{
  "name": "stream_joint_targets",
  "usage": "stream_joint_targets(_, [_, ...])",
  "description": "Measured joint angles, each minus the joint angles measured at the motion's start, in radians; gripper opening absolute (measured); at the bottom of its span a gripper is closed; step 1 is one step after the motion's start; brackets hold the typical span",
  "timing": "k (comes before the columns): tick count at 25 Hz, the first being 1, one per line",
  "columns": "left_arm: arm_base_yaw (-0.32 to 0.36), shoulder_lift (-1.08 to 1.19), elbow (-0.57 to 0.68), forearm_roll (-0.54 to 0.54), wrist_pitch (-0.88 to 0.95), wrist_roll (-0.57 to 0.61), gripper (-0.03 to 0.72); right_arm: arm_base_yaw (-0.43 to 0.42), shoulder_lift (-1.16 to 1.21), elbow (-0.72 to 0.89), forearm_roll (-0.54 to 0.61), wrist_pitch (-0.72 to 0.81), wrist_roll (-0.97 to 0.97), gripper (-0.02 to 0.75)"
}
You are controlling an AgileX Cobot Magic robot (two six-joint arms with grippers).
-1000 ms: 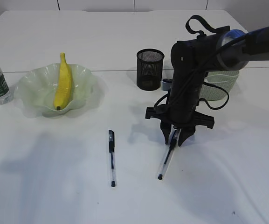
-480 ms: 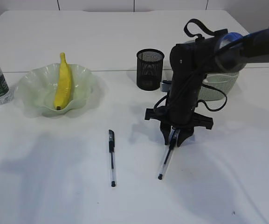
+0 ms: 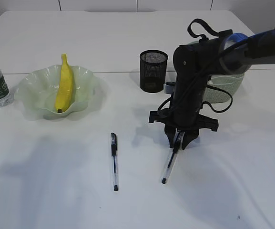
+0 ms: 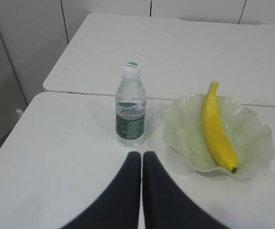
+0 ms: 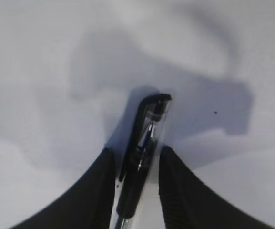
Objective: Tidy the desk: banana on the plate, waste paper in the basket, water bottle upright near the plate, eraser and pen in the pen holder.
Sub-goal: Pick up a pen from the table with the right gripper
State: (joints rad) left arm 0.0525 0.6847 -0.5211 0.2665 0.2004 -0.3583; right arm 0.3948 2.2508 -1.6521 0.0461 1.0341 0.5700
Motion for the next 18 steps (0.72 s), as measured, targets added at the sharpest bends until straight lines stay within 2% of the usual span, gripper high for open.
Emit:
stream_joint_targets(6, [0.0, 0.0, 0.0, 0.006, 0.0, 0.0, -0.024, 0.0, 0.0, -0.002, -0.046, 0.0, 0.0, 0.244])
stream_joint_targets(14, [0.0, 0.0, 0.0, 0.008, 0.0, 0.0, -0.024, 0.0, 0.0, -0.002, -0.046, -0.001, 0.0, 0.244])
stream_joint_targets(18, [0.0, 0.0, 0.0, 0.011, 0.0, 0.0, -0.024, 0.0, 0.0, -0.002, -0.032, -0.006, 0.0, 0.169])
